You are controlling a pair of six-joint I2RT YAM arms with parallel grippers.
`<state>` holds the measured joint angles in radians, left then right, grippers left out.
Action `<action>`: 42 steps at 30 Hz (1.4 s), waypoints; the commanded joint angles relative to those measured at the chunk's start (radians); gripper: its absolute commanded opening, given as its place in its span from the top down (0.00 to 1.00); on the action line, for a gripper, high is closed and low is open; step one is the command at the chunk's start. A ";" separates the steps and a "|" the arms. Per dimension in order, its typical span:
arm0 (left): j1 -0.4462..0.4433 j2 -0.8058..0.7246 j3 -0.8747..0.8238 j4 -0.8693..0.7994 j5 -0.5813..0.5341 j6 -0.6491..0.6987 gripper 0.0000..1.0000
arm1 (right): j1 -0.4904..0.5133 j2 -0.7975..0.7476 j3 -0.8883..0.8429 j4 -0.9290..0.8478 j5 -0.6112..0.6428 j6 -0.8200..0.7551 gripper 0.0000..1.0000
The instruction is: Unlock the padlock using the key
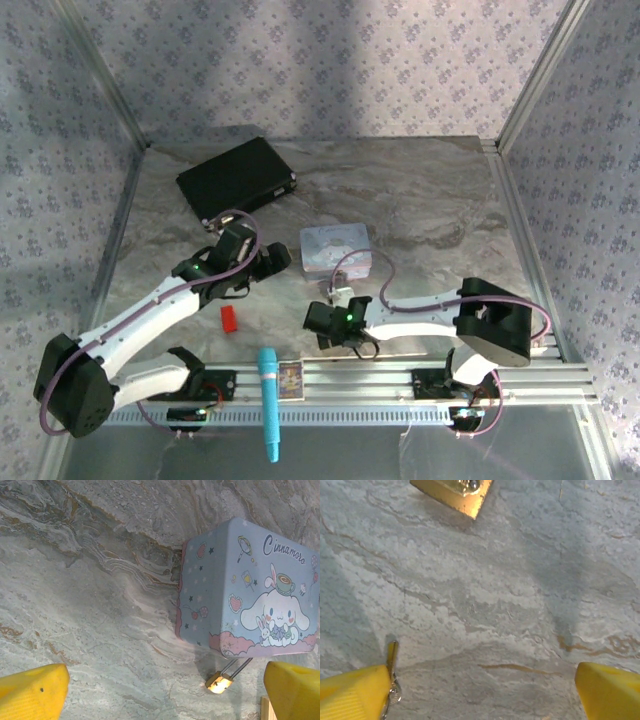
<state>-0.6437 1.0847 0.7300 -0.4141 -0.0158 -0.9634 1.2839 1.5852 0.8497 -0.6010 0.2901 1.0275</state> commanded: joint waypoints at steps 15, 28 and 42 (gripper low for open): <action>-0.007 0.007 -0.024 0.023 -0.021 -0.018 0.00 | 0.115 -0.049 0.046 -0.044 0.176 -0.053 0.02; -0.007 0.015 -0.038 0.032 -0.016 -0.033 0.00 | 0.158 0.065 0.161 -0.127 0.227 -0.014 0.08; -0.007 0.005 -0.052 0.034 -0.026 -0.041 0.00 | 0.078 0.047 0.028 0.079 0.059 -0.073 0.40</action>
<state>-0.6437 1.1011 0.6857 -0.3889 -0.0238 -0.9947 1.3788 1.6611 0.9062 -0.5457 0.3775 0.9348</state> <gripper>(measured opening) 0.997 0.619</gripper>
